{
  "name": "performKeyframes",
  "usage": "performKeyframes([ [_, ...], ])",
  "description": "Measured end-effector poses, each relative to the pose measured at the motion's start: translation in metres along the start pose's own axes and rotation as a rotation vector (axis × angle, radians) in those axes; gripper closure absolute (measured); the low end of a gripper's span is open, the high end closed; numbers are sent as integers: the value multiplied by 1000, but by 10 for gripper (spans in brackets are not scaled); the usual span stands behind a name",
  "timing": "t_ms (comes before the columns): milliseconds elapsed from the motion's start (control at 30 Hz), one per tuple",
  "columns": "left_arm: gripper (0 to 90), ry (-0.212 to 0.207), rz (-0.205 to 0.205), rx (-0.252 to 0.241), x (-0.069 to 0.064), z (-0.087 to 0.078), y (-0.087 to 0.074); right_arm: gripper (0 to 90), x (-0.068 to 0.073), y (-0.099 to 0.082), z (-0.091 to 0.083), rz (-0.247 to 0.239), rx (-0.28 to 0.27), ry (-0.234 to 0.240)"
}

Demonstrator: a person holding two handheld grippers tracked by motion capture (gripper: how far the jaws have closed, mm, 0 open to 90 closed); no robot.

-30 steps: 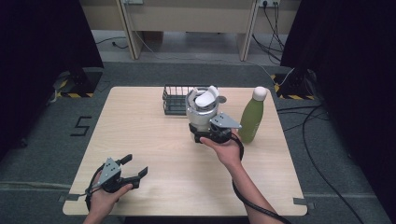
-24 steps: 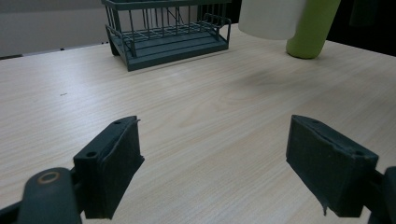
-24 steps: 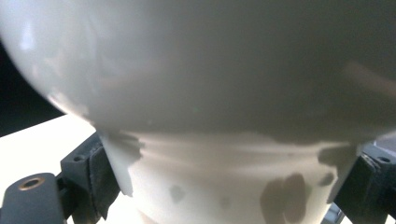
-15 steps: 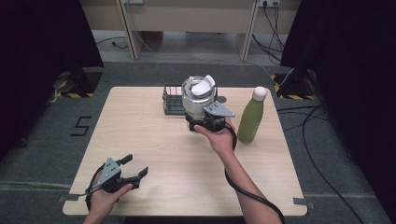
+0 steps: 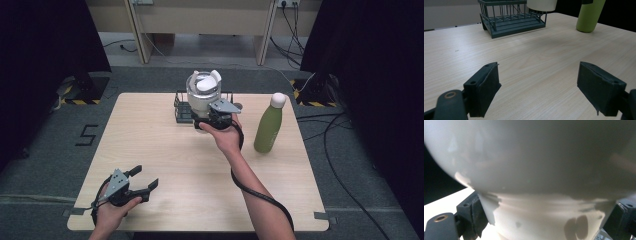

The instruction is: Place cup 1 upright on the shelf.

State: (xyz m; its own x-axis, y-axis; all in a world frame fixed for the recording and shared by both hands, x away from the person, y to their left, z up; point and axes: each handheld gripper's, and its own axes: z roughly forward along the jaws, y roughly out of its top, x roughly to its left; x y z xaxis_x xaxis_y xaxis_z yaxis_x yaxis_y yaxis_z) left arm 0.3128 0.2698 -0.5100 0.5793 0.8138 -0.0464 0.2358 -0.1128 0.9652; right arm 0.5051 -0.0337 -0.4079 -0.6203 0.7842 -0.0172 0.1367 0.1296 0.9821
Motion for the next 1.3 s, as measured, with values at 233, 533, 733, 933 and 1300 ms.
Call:
performKeyframes([
  [233, 172, -1, -2, 1, 0, 0, 0, 109, -2, 4, 9, 10, -2, -10],
  [533, 173, -2, -5, 1, 0, 1, 0, 109, -7, 16, 21, 7, -13, -31],
  [733, 173, -1, -9, 0, 1, 0, 0, 109, -9, 26, 31, 9, -27, -46],
  [933, 173, -1, -12, 0, 1, 0, 0, 109, -12, 33, 41, 17, -46, -65],
  [1300, 174, 0, -14, 1, 2, 0, 0, 109, -18, 36, 60, 32, -62, -98],
])
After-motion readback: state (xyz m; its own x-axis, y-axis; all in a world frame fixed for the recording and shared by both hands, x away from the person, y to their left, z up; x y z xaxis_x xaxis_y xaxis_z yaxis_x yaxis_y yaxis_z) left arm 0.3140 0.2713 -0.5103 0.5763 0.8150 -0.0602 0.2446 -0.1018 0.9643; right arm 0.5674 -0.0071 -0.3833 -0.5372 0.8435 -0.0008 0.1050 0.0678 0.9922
